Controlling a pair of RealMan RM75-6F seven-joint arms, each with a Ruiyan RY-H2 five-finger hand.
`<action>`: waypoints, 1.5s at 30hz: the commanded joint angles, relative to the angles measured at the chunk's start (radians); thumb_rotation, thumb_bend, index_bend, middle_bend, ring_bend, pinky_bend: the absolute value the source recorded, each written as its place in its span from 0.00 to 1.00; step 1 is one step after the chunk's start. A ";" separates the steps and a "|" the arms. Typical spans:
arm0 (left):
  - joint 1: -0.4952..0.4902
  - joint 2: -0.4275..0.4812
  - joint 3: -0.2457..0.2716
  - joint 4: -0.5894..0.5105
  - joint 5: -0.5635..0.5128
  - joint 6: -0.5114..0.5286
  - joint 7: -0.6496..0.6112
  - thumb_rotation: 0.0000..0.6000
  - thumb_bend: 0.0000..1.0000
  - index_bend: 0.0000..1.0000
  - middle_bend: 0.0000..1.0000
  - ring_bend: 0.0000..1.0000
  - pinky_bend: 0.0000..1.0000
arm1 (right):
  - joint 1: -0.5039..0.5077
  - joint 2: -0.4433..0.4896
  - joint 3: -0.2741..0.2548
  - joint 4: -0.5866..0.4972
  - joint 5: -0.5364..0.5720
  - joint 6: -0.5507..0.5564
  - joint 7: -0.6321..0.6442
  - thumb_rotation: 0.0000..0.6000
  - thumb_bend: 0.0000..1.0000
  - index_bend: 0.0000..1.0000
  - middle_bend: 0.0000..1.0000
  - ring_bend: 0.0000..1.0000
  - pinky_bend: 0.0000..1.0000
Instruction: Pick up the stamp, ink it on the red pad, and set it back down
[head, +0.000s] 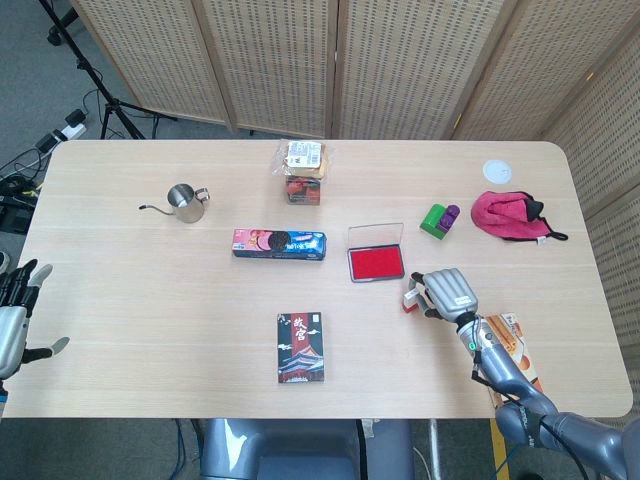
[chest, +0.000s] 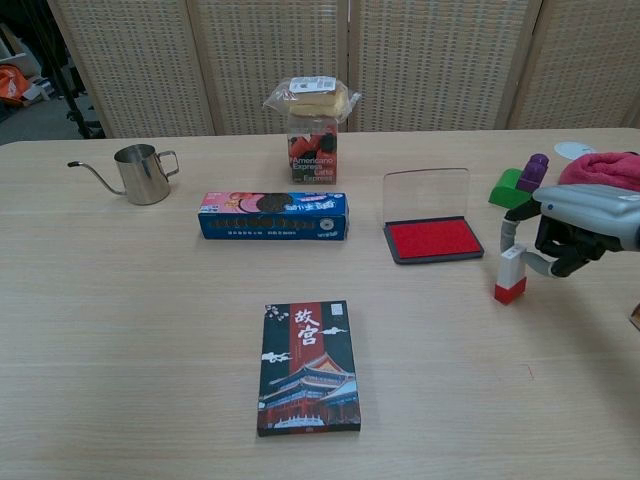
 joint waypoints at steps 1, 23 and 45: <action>0.000 0.000 0.000 0.000 0.000 0.000 -0.001 1.00 0.00 0.00 0.00 0.00 0.00 | -0.003 0.003 -0.003 -0.002 -0.005 0.002 0.002 1.00 0.55 0.38 0.94 1.00 1.00; 0.001 0.003 0.003 -0.005 0.006 0.002 -0.002 1.00 0.00 0.00 0.00 0.00 0.00 | -0.018 0.027 -0.018 -0.021 -0.026 0.004 -0.003 1.00 0.54 0.24 0.94 1.00 1.00; 0.011 0.017 0.008 -0.015 0.030 0.023 -0.029 1.00 0.00 0.00 0.00 0.00 0.00 | -0.094 0.135 -0.043 -0.094 -0.045 0.099 -0.030 1.00 0.54 0.19 0.91 1.00 1.00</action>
